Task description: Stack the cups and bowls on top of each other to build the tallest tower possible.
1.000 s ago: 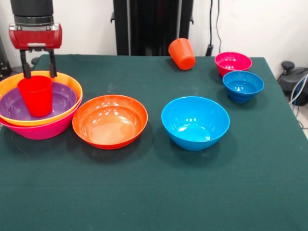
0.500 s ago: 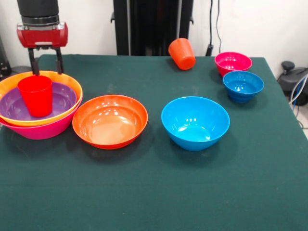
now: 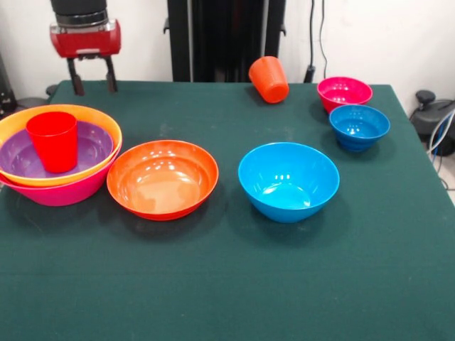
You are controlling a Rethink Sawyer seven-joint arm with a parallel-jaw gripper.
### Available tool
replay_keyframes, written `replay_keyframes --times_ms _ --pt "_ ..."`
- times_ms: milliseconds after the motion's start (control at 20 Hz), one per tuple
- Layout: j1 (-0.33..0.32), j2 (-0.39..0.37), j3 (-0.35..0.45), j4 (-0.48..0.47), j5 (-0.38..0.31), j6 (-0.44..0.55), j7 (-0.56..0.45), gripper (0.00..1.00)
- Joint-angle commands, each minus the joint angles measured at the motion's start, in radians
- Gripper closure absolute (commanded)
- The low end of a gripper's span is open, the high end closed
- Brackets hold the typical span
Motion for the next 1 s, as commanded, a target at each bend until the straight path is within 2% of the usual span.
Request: replay_keyframes --times_ms 50,350,500,700,850,1000 --pt "0.046 -0.058 -0.029 0.146 0.076 0.029 0.062 0.00" --pt "0.038 -0.100 -0.007 0.212 0.156 0.023 0.063 0.00" --pt "0.049 -0.092 -0.015 0.230 0.167 -0.013 0.082 0.00" --pt "0.102 -0.042 -0.062 0.229 0.143 -0.089 0.146 0.00" --pt "0.170 0.008 -0.112 0.210 0.099 -0.168 0.195 0.00" --pt "0.227 0.028 -0.144 0.191 0.072 -0.211 0.199 0.00"
